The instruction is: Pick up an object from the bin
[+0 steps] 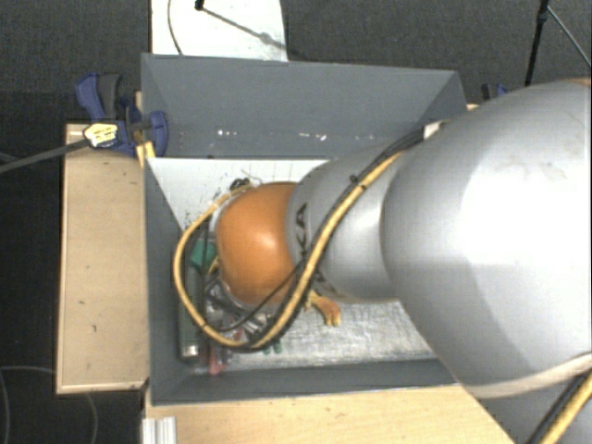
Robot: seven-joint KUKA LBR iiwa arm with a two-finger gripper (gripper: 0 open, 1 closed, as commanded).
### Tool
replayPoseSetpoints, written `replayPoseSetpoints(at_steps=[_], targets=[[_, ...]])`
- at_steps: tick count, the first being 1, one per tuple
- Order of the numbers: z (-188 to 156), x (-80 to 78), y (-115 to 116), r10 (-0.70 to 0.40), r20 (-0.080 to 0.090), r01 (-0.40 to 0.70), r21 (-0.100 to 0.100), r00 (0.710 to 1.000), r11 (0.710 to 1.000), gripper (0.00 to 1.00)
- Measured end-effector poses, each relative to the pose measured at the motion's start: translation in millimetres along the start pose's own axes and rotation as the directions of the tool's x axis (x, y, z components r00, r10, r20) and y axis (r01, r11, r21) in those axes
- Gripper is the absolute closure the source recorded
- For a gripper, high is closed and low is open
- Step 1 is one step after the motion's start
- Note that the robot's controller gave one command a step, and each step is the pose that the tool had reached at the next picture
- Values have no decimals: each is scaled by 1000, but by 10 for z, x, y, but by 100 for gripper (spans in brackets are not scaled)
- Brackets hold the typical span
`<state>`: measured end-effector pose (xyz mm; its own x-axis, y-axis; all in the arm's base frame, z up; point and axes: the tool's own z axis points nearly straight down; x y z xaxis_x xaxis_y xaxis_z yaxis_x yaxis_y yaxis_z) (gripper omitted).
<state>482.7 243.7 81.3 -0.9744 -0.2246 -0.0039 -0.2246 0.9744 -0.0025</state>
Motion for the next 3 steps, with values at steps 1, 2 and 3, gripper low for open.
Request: replayPoseSetpoints(at_steps=[1, 2, 3], targets=[[0, 1, -2, -4, 0, 4, 0, 1000, 1000, 100], [-47, -45, -443, -211, 12, 211, -8, 977, 977, 100], [-47, -45, -443, -210, 12, 210, -8, 978, 978, 100]])
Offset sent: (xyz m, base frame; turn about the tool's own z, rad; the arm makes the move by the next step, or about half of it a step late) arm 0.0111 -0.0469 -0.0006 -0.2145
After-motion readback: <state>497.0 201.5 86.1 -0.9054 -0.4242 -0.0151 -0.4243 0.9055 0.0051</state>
